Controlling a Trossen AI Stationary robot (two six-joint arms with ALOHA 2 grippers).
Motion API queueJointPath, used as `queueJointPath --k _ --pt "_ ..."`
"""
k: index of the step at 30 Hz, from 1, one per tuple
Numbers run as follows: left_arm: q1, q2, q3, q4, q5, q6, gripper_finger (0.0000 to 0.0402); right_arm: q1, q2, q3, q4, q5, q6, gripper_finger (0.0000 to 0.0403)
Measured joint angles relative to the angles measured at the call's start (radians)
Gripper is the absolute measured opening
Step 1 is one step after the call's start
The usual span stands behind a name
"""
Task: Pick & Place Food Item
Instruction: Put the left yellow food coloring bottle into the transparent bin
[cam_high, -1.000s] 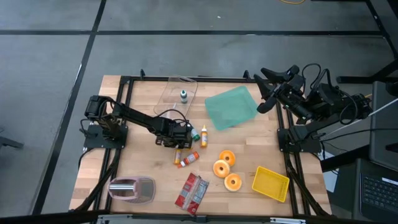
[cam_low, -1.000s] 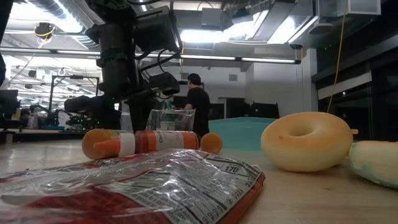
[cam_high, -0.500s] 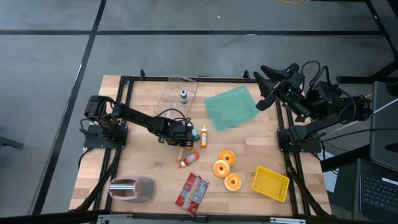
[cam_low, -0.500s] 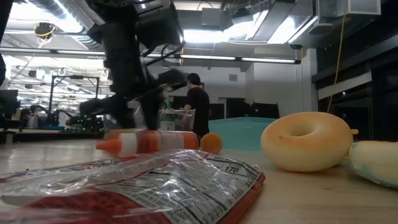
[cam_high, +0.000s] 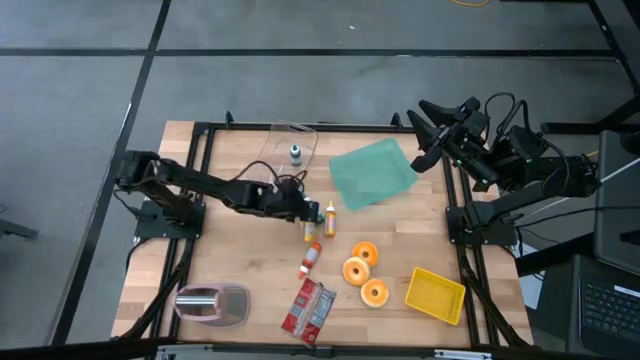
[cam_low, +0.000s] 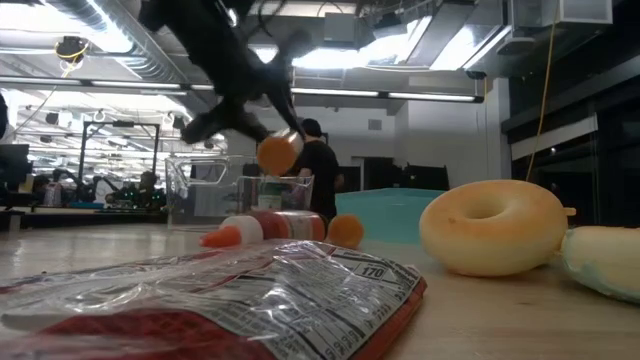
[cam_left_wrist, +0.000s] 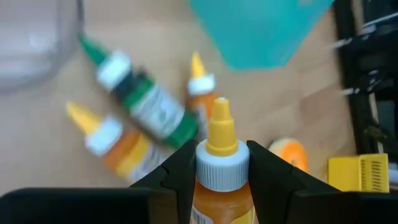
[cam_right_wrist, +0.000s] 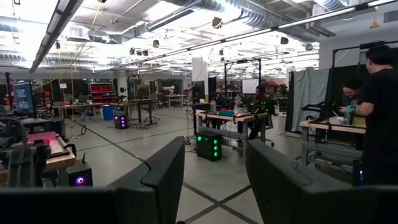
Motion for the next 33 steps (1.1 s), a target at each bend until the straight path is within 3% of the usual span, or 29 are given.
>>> queueJointPath --k 7,11,16,22,26,29,33 --pt "-0.002 -0.114 0.000 0.005 -0.262 0.204 0.0112 -0.020 0.000 0.000 0.000 -0.026 0.006 0.0168" --pt "0.007 -0.178 0.000 0.012 -0.465 0.420 0.0112 -0.035 0.000 0.000 0.000 -0.048 0.027 0.0168" --pt "0.066 -0.234 0.000 0.008 -0.596 0.697 0.0112 -0.054 0.000 0.000 0.003 -0.075 0.067 0.0168" --pt "0.212 -0.239 0.000 0.009 -0.613 0.894 0.0112 -0.059 0.000 0.000 0.009 -0.075 0.084 0.0168" --pt "0.337 -0.209 -0.001 0.025 -0.553 0.960 0.0112 -0.059 0.000 0.000 0.011 -0.075 0.138 0.0168" --pt "0.420 -0.187 -0.004 0.146 -0.466 1.073 0.0112 -0.059 0.000 0.000 0.011 -0.074 0.158 0.0168" --pt "0.517 -0.166 -0.086 0.493 -0.319 1.183 0.0112 -0.059 0.000 0.000 0.011 -0.074 0.161 0.0168"
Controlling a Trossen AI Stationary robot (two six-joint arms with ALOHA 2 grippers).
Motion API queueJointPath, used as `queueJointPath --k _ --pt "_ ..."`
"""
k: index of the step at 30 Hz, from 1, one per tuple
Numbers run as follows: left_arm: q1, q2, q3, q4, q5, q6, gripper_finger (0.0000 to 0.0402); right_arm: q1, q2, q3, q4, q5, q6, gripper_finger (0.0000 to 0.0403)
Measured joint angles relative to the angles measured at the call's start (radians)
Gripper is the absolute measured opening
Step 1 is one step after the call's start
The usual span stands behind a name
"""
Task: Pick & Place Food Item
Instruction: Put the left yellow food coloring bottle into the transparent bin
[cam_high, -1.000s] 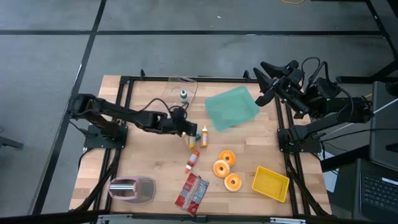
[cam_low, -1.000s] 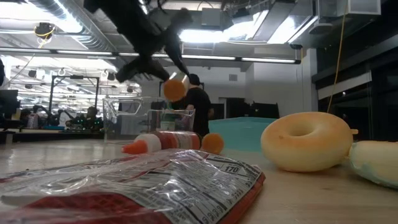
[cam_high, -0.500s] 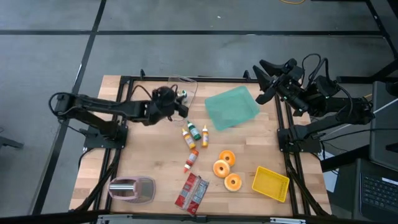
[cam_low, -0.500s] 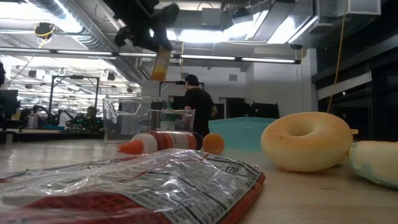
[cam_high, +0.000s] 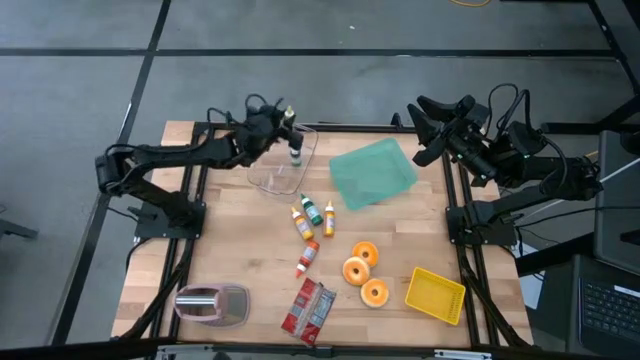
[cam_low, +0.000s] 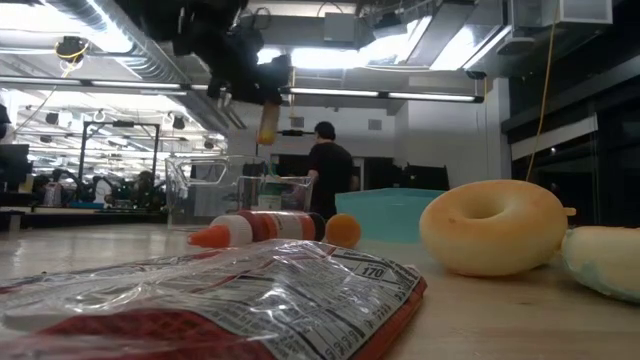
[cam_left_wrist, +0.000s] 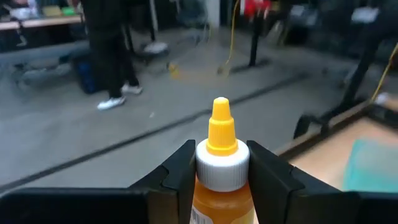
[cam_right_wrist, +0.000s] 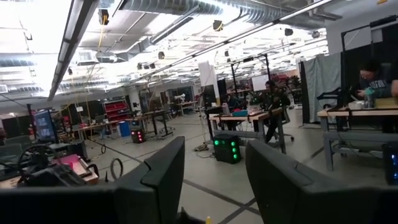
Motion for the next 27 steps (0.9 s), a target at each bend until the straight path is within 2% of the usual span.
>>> queueJointPath --k 2,7,11,16,27 --pt "0.045 0.008 -0.042 0.102 0.005 0.000 0.0112 0.000 0.000 0.000 0.000 0.008 0.015 0.0168" --pt "0.127 0.005 -0.106 0.125 -0.017 0.034 0.0112 0.000 0.000 0.000 0.000 0.023 0.047 0.0168" --pt "0.165 0.012 -0.128 0.162 0.073 0.040 0.0112 0.000 0.000 0.000 0.000 0.024 0.074 0.0168" --pt "0.166 0.056 -0.128 0.212 0.157 0.062 0.0112 -0.007 0.000 0.000 0.000 0.027 0.082 0.0168" --pt "0.134 0.200 -0.128 0.357 0.180 0.067 0.0112 -0.015 0.000 0.000 0.000 0.034 0.108 0.0168"
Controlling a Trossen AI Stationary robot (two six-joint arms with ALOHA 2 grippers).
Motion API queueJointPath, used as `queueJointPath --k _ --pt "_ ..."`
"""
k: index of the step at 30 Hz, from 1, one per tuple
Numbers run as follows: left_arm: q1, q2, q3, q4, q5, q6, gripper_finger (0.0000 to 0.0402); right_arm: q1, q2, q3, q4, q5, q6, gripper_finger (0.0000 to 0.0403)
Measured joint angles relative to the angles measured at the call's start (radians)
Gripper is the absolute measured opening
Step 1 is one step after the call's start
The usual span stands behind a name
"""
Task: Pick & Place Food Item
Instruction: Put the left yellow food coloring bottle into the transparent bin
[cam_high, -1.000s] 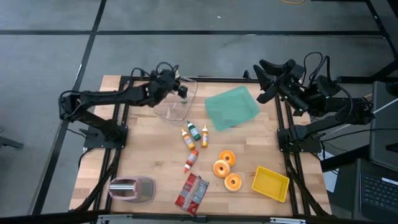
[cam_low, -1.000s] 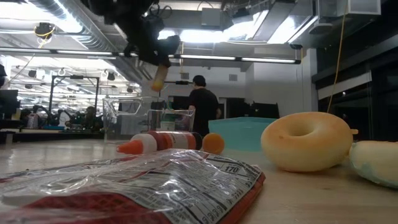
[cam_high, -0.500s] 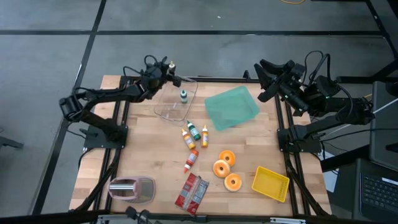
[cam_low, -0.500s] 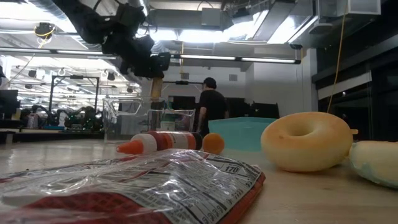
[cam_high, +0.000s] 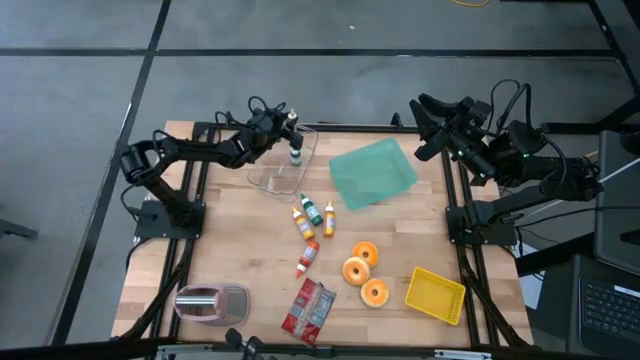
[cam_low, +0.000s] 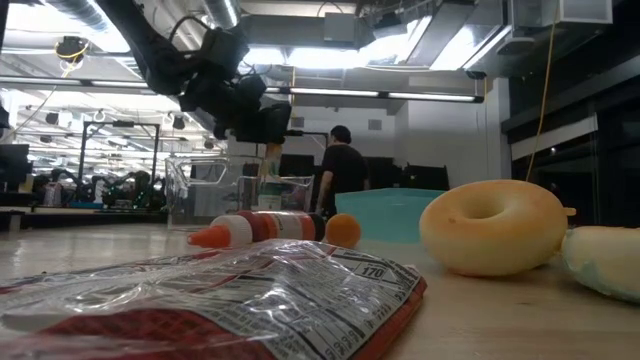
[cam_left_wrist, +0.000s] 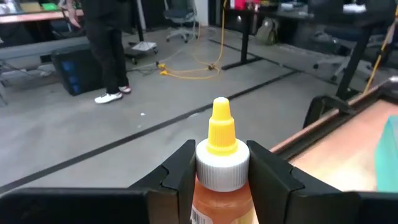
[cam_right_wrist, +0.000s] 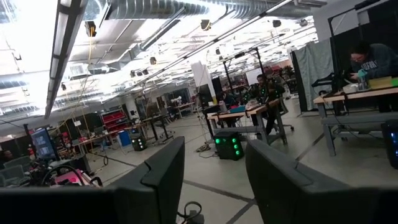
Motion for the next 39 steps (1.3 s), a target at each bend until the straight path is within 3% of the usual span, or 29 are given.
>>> queueJointPath --k 13,32,39 --pt "-0.008 0.003 0.000 0.027 -0.032 0.000 0.0112 0.000 0.000 0.000 -0.001 0.000 0.030 0.0168" --pt "-0.052 0.004 -0.004 -0.112 -0.138 -0.088 0.0112 0.000 0.000 0.000 -0.019 -0.038 0.046 0.0168" --pt "-0.028 0.004 -0.169 0.054 -0.138 -0.229 0.0118 0.000 0.000 0.000 -0.019 -0.053 0.050 0.0168"
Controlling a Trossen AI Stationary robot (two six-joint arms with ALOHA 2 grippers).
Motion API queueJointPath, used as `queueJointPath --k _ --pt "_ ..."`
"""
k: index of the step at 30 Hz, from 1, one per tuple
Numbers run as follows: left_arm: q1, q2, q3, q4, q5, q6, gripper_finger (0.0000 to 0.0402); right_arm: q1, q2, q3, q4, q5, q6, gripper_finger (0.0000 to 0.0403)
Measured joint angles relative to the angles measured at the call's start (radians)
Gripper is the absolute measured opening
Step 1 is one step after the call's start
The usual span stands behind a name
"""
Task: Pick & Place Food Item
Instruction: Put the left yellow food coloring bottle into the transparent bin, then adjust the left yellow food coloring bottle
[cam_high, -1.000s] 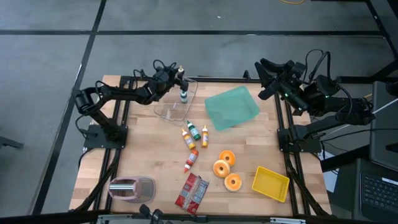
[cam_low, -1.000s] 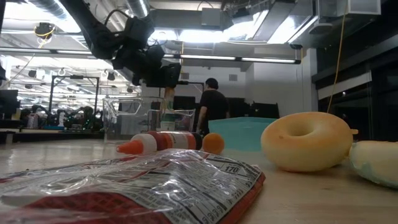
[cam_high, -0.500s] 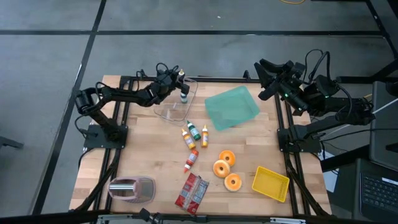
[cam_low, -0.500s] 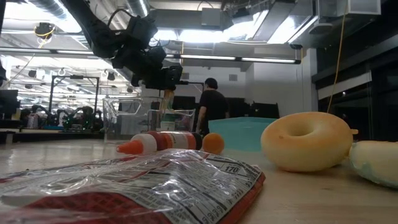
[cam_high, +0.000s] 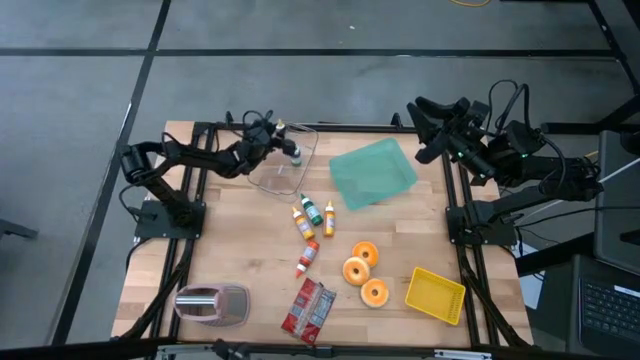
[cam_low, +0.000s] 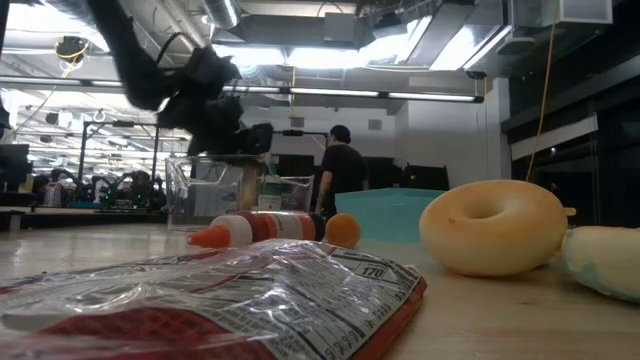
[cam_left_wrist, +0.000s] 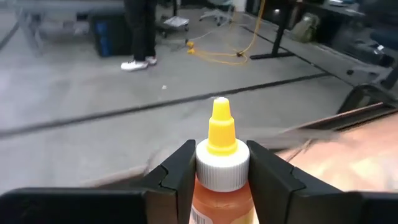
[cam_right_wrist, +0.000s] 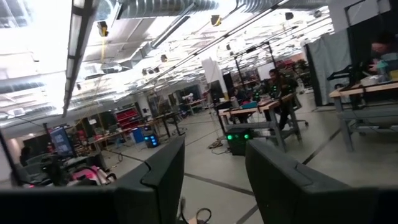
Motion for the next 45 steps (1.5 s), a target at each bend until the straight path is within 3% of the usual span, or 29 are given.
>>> queueJointPath --k 5,10,17,26,38,45 --pt "0.001 0.000 -0.107 0.130 0.011 -0.022 0.0119 0.000 0.000 0.000 0.000 -0.011 0.021 0.0168" --pt "-0.003 0.000 -0.125 0.259 0.038 0.044 0.0112 0.000 0.000 0.000 0.000 -0.011 0.021 0.0168" --pt "-0.003 0.000 -0.125 0.237 0.048 0.136 0.0112 0.000 0.000 0.000 0.000 -0.011 0.021 0.0168" --pt "-0.003 0.000 -0.125 0.262 0.088 0.141 0.0147 0.000 0.000 0.000 0.000 -0.010 0.021 0.0168" --pt "-0.006 -0.013 -0.124 0.324 0.085 0.177 0.0154 0.000 0.000 0.000 0.000 -0.011 0.040 0.0168" --pt "-0.013 -0.100 -0.103 0.382 0.087 0.323 0.0156 0.000 0.000 0.000 0.001 -0.011 0.037 0.0168"
